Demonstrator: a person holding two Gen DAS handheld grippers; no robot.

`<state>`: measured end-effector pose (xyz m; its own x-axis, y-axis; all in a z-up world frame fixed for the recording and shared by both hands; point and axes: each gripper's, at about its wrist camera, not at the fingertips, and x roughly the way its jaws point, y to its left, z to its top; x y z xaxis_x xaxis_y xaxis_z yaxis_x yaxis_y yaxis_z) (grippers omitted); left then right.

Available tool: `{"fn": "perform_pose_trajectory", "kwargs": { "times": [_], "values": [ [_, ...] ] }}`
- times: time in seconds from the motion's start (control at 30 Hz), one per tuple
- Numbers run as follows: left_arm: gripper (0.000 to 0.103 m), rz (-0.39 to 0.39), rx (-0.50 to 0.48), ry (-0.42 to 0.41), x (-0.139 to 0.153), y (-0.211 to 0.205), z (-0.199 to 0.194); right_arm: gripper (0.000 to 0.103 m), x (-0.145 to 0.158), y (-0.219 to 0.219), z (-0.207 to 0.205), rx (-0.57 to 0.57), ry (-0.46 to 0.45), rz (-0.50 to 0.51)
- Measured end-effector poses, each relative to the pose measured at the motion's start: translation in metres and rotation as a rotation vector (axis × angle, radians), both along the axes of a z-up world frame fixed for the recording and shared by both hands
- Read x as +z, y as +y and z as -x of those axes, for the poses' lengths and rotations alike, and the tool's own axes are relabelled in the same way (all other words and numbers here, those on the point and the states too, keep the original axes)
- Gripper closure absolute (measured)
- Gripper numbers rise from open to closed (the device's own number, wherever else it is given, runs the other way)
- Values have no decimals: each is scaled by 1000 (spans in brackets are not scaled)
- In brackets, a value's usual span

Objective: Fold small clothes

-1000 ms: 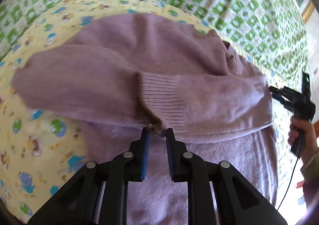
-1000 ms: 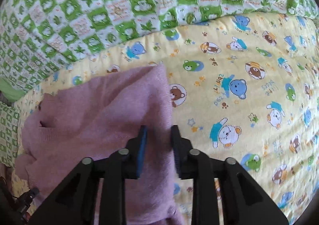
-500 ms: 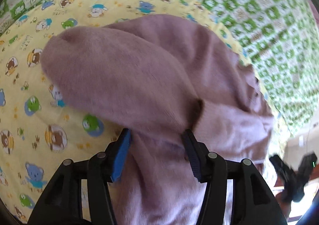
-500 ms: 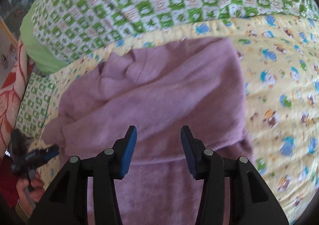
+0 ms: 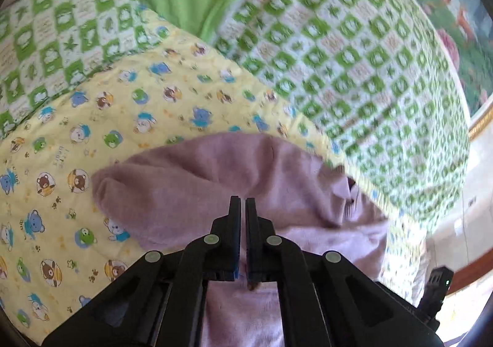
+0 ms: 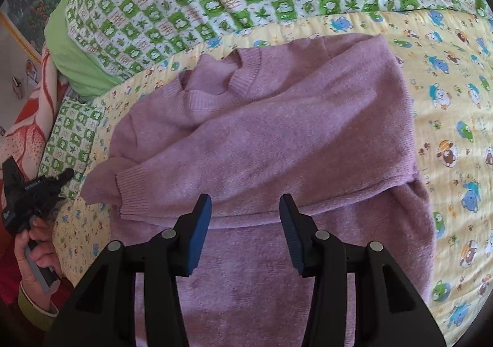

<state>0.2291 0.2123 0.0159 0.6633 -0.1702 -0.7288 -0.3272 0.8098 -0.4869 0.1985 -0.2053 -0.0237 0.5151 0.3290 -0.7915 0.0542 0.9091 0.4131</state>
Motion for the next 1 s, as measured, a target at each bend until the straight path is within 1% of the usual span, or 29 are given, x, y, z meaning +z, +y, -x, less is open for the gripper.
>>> {"fn": "perform_pose_trajectory", "kwargs": {
  "times": [0.07, 0.13, 0.17, 0.2, 0.23, 0.3, 0.37, 0.43, 0.5, 0.53, 0.57, 0.6, 0.63, 0.77, 0.8, 0.9, 0.93, 1.0],
  "values": [
    [94, 39, -18, 64, -14, -4, 0, 56, 0, 8, 0, 20, 0, -8],
    [75, 84, 1, 132, -36, -6, 4, 56, 1, 13, 3, 28, -3, -23],
    [71, 101, 21, 159, -47, -6, 8, 56, 2, 15, 4, 31, -3, -23],
    [62, 120, 42, 188, -57, -4, 11, 56, 2, 17, 6, 36, -3, -23],
    [52, 160, 69, 228, -70, -1, 12, 56, 2, 18, 7, 41, -3, -23],
    [51, 241, 114, 252, -87, 4, 13, 56, 1, 20, 10, 51, 3, -21],
    [50, 275, 148, 268, -97, 8, 10, 56, 0, 20, 12, 53, 8, -16],
    [47, 320, 172, 257, -101, 12, 3, 56, -2, 18, 15, 51, 12, -7],
    [45, 339, 194, 243, -100, 18, -5, 56, -5, 16, 16, 45, 24, -7],
    [50, 333, 205, 233, -99, 20, -10, 56, -6, 14, 16, 41, 29, -6],
    [58, 316, 215, 224, -97, 21, -14, 56, -8, 13, 16, 37, 34, -4],
    [93, 309, 215, 218, -96, 23, -17, 56, -9, 12, 16, 35, 39, -3],
    [97, 302, 209, 212, -94, 25, -19, 56, -10, 11, 16, 32, 44, -3],
    [100, 250, 201, 104, -62, 33, -7, 56, -10, 10, 14, 26, 44, -1],
    [100, 255, 196, 69, -51, 34, -3, 56, -9, 11, 14, 28, 39, 0],
    [100, 332, 172, -56, -12, 31, 7, 56, -6, 14, 11, 34, 27, -2],
    [100, 348, 143, -102, 5, 26, 6, 56, -4, 16, 10, 37, 23, -8],
    [100, 359, 58, -162, 34, 5, -3, 56, -1, 20, 9, 41, 13, -24]
  ]
}}
